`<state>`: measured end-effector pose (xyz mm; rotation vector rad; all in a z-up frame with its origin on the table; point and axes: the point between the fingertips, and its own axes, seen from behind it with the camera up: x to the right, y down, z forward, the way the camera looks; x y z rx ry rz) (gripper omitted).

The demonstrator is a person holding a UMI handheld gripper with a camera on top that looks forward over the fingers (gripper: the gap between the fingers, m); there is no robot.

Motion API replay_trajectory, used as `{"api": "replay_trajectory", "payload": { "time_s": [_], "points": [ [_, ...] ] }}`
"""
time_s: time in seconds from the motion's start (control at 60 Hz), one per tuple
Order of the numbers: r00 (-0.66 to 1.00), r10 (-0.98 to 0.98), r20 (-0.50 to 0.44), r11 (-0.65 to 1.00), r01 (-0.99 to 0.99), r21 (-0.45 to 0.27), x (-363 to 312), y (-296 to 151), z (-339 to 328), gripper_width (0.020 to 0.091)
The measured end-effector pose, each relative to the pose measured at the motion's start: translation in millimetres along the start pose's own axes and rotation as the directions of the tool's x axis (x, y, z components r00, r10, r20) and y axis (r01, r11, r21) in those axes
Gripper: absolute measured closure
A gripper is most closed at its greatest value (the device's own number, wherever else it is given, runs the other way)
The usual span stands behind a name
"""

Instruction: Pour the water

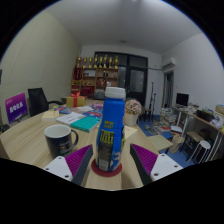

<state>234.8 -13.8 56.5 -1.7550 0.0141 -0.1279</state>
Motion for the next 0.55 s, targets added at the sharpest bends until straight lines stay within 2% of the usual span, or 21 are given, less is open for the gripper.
{"api": "replay_trajectory", "payload": {
  "time_s": [0.217,0.4,0.55],
  "points": [
    [0.999,0.035,0.023,0.999,-0.035,0.005,-21,1,-115,0.0263],
    [0.998,0.054,0.012,0.996,-0.055,0.073,-52,-7,-221,0.0268],
    [0.995,0.076,0.070,0.995,-0.080,0.066,-88,-4,-293,0.0273]
  ]
}}
